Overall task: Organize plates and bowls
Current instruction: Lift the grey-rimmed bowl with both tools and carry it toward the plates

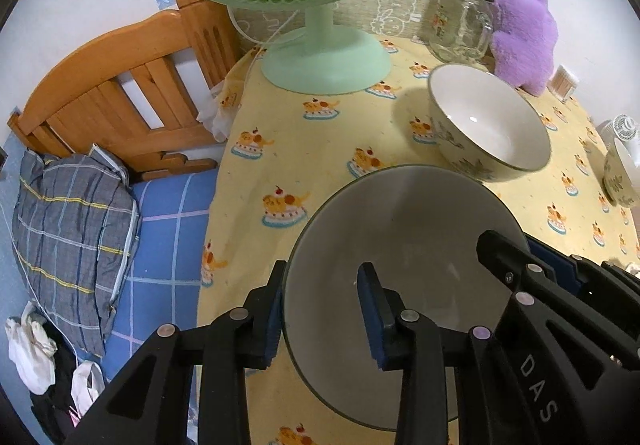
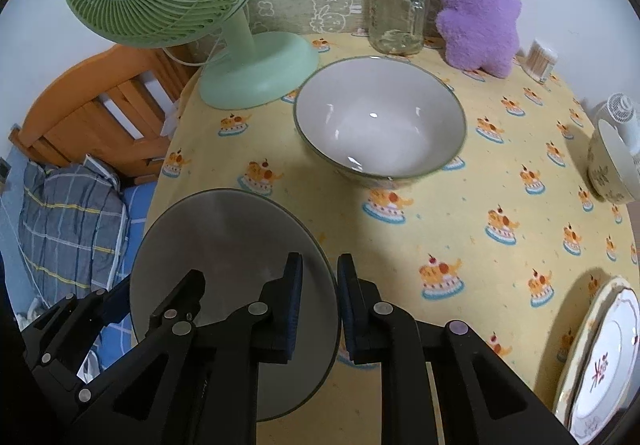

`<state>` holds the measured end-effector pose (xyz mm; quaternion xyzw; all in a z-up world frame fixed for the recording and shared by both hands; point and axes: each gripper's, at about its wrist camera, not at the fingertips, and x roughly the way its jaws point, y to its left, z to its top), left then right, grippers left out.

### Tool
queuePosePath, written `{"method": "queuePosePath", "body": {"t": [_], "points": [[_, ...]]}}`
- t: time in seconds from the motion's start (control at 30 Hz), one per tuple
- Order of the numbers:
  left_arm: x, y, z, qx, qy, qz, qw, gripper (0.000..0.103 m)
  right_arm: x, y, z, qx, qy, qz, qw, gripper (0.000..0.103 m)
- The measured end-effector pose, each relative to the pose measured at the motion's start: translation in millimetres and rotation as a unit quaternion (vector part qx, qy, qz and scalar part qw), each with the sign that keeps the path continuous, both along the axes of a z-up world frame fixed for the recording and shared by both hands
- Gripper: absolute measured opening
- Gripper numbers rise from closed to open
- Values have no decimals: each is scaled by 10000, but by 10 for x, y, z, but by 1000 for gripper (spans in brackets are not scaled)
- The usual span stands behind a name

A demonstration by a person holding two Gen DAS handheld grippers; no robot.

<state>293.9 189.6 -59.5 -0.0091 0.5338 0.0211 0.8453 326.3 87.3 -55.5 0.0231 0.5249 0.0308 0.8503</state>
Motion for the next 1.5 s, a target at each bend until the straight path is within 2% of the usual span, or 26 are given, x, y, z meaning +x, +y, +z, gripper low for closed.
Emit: {"method": "queuePosePath", "body": {"t": [0.27, 0.73, 1.17, 1.5], "points": [[-219, -197, 139, -83, -30, -177, 9998, 34, -279, -203, 140, -69, -18, -171, 9998, 21], [-711, -713, 341, 8, -57, -366, 9993, 34, -843, -669, 359, -36, -58, -286, 9996, 21], [-1093, -1296, 210, -146, 245, -447, 9986, 34, -1296, -1296, 263, -139, 212, -394, 9989, 21], [-1216, -1545, 59, -172, 417, -349, 9984, 34, -1414, -1553, 116, -129, 371, -300, 9988, 21]]}}
